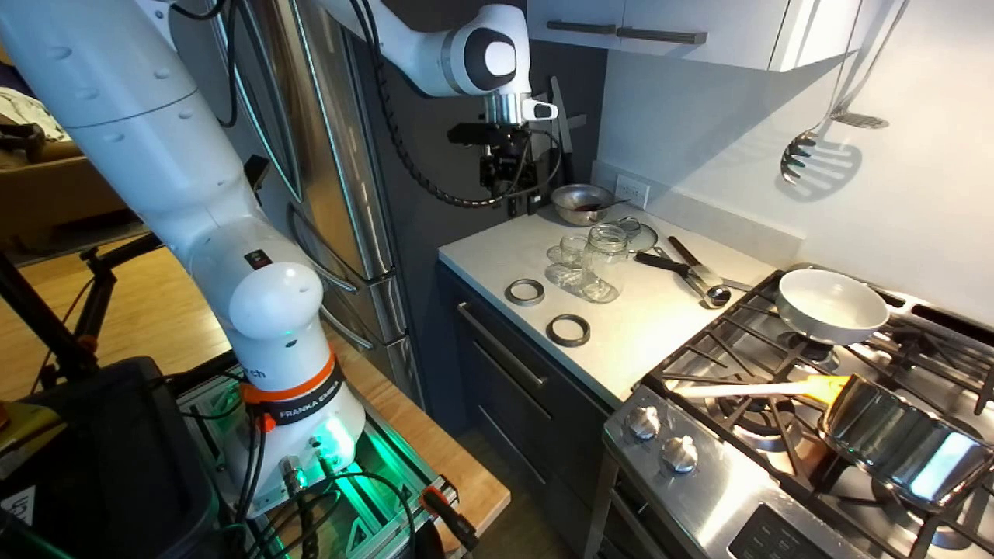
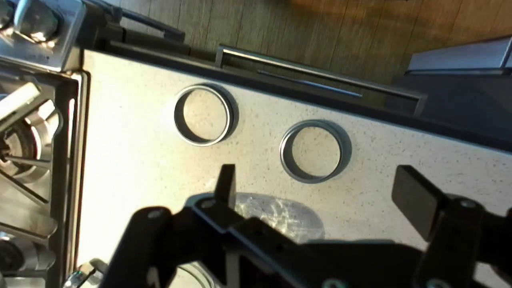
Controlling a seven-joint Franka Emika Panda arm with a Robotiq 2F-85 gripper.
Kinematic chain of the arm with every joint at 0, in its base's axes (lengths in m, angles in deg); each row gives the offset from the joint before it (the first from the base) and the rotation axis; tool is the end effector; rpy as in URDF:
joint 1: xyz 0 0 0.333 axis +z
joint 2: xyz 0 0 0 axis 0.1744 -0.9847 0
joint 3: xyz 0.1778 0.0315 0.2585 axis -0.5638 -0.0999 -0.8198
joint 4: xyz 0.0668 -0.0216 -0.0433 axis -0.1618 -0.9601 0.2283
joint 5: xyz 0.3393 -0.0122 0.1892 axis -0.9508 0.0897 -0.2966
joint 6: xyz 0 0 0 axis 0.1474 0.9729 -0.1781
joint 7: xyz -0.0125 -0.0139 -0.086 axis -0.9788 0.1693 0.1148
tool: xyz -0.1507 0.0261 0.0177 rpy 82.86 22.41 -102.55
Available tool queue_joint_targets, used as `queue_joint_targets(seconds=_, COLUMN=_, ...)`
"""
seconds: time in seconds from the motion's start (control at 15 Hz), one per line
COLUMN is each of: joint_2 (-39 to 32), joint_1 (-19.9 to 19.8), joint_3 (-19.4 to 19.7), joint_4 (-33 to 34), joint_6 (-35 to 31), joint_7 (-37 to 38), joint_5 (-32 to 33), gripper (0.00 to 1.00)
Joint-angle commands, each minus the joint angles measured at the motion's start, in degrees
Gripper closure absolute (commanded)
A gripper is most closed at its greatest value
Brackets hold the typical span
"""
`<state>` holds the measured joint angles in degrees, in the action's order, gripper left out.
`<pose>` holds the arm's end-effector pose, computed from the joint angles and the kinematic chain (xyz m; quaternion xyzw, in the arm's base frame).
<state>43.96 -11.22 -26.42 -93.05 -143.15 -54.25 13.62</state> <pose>0.4700 -0.0027 0.3563 0.9950 0.0376 -0.0382 0.0842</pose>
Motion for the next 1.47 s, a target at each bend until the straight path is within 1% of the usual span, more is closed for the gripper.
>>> queue_joint_targets(seconds=0.0, joint_2=0.1, joint_1=0.4, joint_3=1.5, joint_4=-6.4, joint_6=-11.2, joint_7=-2.0, joint_5=-0.9, gripper=0.00)
queue_joint_targets(seconds=0.13, joint_2=-0.8, joint_1=0.3, joint_3=2.1, joint_4=-8.8, joint_6=-15.9, joint_7=-4.0, joint_5=-1.7, gripper=0.00)
queue_joint_targets(seconds=0.33, joint_2=-2.3, joint_1=-0.1, joint_3=3.0, joint_4=-11.0, joint_6=-19.9, joint_7=-6.4, joint_5=-2.1, gripper=0.00)
queue_joint_targets(seconds=0.4, joint_2=-2.7, joint_1=-0.2, joint_3=3.3, joint_4=-11.2, joint_6=-20.3, joint_7=-6.5, joint_5=-2.5, gripper=0.00)
queue_joint_targets(seconds=0.47, joint_2=-2.2, joint_1=0.1, joint_3=2.5, joint_4=-9.8, joint_6=-18.1, joint_7=-4.4, joint_5=-1.0, gripper=0.00)
queue_joint_targets(seconds=0.93, joint_2=-2.9, joint_1=-0.1, joint_3=3.0, joint_4=-10.3, joint_6=-18.9, joint_7=-5.1, joint_5=-1.3, gripper=0.00)
queue_joint_targets(seconds=1.0, joint_2=-4.2, joint_1=-0.3, joint_3=3.1, joint_4=-9.7, joint_6=-19.3, joint_7=-4.9, joint_5=-0.2, gripper=0.00)
queue_joint_targets(seconds=1.13, joint_2=-6.8, joint_1=-0.3, joint_3=3.6, joint_4=-8.6, joint_6=-19.4, joint_7=-6.5, joint_5=-2.3, gripper=0.00)
queue_joint_targets(seconds=1.27, joint_2=-8.6, joint_1=-0.3, joint_3=4.0, joint_4=-8.5, joint_6=-21.4, joint_7=-7.2, joint_5=-5.5, gripper=0.00)
queue_joint_targets(seconds=1.4, joint_2=-10.8, joint_1=-0.4, joint_3=4.1, joint_4=-7.8, joint_6=-20.8, joint_7=-8.5, joint_5=-7.5, gripper=0.00)
